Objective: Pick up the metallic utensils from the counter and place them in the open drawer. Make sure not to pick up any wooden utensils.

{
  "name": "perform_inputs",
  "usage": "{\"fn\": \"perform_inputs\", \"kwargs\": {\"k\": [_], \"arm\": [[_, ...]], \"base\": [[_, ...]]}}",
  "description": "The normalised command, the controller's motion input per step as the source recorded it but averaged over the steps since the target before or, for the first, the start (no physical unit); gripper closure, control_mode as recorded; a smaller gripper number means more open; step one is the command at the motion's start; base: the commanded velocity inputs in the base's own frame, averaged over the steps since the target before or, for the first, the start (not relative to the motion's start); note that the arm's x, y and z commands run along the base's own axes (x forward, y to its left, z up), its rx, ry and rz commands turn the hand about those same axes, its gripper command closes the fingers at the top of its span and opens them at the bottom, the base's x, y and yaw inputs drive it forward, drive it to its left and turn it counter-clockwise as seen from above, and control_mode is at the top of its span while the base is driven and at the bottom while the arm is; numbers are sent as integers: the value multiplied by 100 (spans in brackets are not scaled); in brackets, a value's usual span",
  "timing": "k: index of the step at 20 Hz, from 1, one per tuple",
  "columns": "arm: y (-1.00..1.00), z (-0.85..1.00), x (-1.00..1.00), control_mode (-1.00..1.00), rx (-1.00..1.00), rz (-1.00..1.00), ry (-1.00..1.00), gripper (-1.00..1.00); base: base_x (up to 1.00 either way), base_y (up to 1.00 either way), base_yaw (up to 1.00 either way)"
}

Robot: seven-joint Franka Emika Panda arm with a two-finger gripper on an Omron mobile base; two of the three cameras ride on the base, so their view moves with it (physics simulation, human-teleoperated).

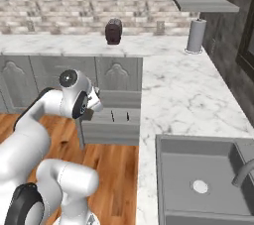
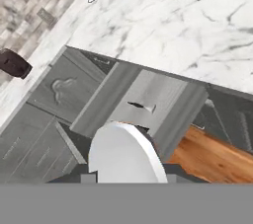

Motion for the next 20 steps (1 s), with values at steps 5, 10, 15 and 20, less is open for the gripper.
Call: {"fn": "perform_inputs", "kwargs": {"k": [5,10,15,20], "arm": [[0,0,0,100,0,0,0,100],[0,0,0,100,0,0,0,100],[-53,-53,37,-100,0,9,37,100],[-32,-99,29,-100,-5,7,57,100]], "base": [[89,-2,5],[62,-24,4],[6,-9,0],[0,0,0]]}}
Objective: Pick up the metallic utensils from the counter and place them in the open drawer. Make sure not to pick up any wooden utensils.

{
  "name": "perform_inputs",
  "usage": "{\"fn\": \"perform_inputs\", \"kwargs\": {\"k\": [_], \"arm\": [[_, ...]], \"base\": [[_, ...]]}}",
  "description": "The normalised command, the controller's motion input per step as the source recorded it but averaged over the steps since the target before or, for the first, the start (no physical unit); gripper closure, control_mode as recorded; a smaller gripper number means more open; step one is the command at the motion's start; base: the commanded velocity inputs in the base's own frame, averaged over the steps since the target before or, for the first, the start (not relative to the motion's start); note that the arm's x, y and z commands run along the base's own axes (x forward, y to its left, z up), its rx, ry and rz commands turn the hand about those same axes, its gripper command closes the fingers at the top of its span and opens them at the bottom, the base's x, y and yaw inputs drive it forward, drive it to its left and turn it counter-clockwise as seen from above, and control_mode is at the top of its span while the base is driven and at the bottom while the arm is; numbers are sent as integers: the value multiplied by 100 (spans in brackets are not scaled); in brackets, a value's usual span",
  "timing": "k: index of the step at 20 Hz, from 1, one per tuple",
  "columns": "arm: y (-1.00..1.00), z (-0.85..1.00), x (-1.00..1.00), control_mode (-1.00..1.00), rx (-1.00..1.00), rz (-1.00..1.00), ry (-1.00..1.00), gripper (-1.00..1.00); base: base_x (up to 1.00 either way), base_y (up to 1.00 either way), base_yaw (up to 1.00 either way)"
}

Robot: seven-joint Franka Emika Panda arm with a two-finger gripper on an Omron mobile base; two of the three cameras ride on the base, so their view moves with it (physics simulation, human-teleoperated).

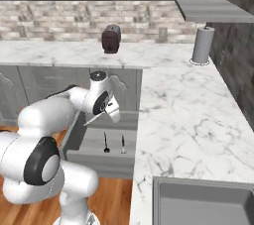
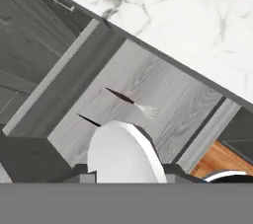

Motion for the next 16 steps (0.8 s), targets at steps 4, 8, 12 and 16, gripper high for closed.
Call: {"fn": "perform_inputs", "kwargs": {"k": [4,8,12,16], "arm": [[14,-81,11,-100,-9,0,30,100],[0,-72,0,-100,2,-10,27,100],[11,-77,0,-100,20,-35,0,100],[0,-37,6,-100,21,-33,0,100]], "base": [[0,0,0],[0,0,0],[0,0,0],[0,0,0]]}}
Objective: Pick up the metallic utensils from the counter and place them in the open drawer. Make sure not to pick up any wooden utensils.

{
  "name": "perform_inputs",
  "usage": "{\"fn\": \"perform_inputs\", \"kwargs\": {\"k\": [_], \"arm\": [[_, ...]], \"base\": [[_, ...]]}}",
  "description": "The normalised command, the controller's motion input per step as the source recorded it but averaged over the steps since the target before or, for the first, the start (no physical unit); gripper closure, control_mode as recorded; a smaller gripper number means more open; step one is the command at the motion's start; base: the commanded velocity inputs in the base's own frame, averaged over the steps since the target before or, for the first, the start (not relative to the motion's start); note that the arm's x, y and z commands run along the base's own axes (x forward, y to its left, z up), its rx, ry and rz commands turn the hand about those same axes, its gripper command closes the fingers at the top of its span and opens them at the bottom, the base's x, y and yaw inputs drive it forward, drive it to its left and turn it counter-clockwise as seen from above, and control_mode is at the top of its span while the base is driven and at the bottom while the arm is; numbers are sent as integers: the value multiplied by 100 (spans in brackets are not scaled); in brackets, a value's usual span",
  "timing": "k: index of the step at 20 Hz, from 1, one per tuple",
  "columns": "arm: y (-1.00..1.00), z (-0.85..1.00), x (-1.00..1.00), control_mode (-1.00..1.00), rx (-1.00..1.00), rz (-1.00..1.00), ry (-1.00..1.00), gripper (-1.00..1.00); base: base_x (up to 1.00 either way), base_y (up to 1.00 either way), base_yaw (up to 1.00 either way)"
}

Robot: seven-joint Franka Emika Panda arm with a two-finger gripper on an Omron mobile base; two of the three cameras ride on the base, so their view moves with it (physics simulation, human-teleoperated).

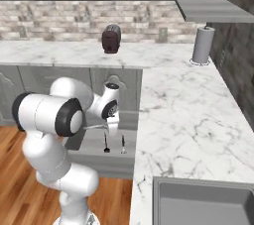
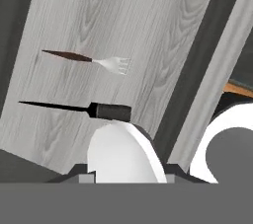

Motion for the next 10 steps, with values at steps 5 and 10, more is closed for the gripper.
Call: {"fn": "perform_inputs", "kwargs": {"k": [5,10], "arm": [[0,-31,44,-100,2,-12,-2,100],[0,-47,45,-100,-4,-5,0,100]], "base": [[0,0,0],[0,0,0]]}}
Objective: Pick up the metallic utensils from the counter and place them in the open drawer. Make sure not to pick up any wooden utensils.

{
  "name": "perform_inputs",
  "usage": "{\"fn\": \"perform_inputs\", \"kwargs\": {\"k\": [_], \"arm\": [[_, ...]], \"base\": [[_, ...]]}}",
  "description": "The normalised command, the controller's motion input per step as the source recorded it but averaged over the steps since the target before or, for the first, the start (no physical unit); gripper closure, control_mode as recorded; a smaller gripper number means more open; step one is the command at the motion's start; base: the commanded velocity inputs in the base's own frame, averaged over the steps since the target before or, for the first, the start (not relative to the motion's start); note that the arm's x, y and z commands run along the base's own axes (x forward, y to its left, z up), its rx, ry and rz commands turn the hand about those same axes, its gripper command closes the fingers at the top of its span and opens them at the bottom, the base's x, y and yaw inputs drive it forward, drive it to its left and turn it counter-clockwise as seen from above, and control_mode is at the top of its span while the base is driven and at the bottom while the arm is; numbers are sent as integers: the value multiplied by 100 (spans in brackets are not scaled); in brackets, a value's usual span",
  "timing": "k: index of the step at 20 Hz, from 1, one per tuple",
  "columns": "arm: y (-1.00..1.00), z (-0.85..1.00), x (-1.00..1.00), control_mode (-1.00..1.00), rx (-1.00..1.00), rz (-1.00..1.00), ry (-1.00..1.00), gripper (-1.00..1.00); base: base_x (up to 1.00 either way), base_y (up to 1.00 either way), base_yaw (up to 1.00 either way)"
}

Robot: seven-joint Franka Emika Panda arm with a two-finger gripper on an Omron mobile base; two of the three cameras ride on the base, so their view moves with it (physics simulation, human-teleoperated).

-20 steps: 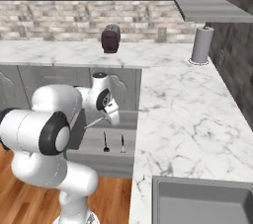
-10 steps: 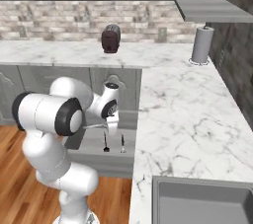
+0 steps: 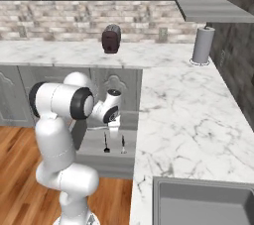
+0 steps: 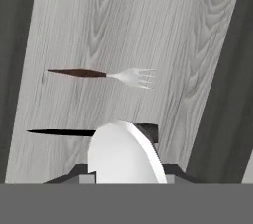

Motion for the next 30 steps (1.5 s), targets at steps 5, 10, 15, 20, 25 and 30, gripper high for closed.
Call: {"fn": "perform_inputs", "kwargs": {"k": [5,10,15,20,25,30], "arm": [[0,-65,25,-100,-11,-9,1,100],[0,-59,28,-100,-10,-9,1,100],[0,-43,43,-100,-4,-7,0,100],[0,-42,62,-100,0,-6,0,100],[-3,-53,50,-100,0,-6,0,100],[-11,-81,0,-100,-1,-3,1,100]], "base": [[0,0,0],[0,0,0],[0,0,0],[0,0,0],[0,0,0],[0,0,0]]}}
